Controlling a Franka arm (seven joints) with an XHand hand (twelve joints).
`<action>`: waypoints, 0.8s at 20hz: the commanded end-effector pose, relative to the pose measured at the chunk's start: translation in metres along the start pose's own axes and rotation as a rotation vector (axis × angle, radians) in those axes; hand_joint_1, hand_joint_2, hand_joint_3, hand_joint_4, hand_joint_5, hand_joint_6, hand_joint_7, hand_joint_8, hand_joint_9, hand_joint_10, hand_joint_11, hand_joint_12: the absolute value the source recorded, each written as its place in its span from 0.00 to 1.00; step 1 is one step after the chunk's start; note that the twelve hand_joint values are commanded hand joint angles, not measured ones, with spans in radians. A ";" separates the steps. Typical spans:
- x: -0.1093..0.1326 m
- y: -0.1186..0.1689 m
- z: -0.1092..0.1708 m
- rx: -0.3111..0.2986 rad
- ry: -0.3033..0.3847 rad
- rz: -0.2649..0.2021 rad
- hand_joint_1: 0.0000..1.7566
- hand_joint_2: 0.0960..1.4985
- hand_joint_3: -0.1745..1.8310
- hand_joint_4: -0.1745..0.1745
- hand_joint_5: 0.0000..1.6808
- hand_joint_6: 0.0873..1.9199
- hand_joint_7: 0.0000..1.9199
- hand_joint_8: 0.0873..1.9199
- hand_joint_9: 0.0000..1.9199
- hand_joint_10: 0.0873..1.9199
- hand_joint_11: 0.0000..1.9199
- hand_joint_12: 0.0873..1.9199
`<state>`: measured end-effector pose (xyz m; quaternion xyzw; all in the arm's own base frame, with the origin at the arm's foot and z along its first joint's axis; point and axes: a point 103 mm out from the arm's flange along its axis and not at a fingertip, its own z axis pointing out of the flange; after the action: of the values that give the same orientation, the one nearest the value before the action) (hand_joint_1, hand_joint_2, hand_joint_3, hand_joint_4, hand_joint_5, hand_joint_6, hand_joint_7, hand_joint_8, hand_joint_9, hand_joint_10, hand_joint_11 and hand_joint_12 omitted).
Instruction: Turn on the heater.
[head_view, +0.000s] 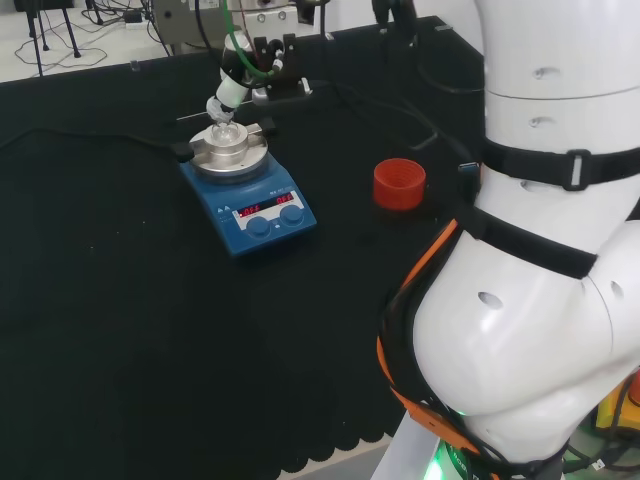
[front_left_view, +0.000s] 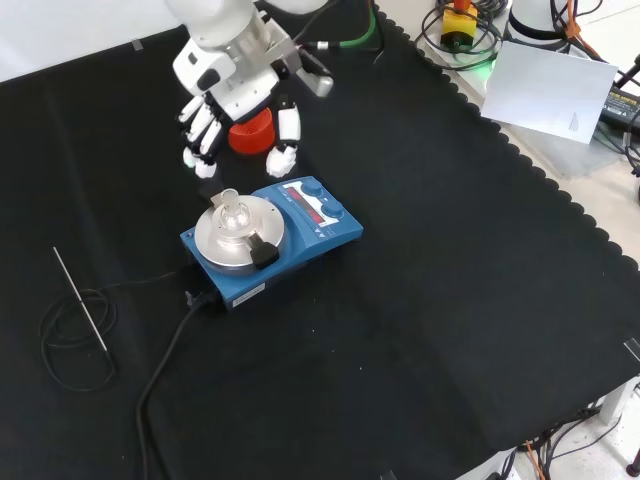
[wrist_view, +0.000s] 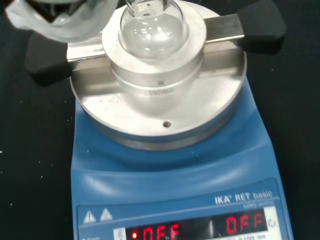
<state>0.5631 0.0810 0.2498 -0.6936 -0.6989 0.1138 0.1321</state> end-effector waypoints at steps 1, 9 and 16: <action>-0.015 -0.034 -0.007 -0.048 0.025 0.039 0.42 0.36 0.37 0.45 0.26 0.06 0.11 0.30 0.22 0.33 0.07 0.71; -0.025 -0.078 0.003 -0.037 0.034 0.059 0.46 0.38 0.38 0.45 0.24 0.03 0.19 0.32 0.27 0.32 0.08 0.71; -0.037 -0.115 0.025 0.072 0.005 0.057 0.56 0.37 0.47 0.42 0.23 0.00 0.44 0.33 0.51 0.26 0.26 0.66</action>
<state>0.4744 0.0527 0.2676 -0.7110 -0.6798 0.1128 0.1401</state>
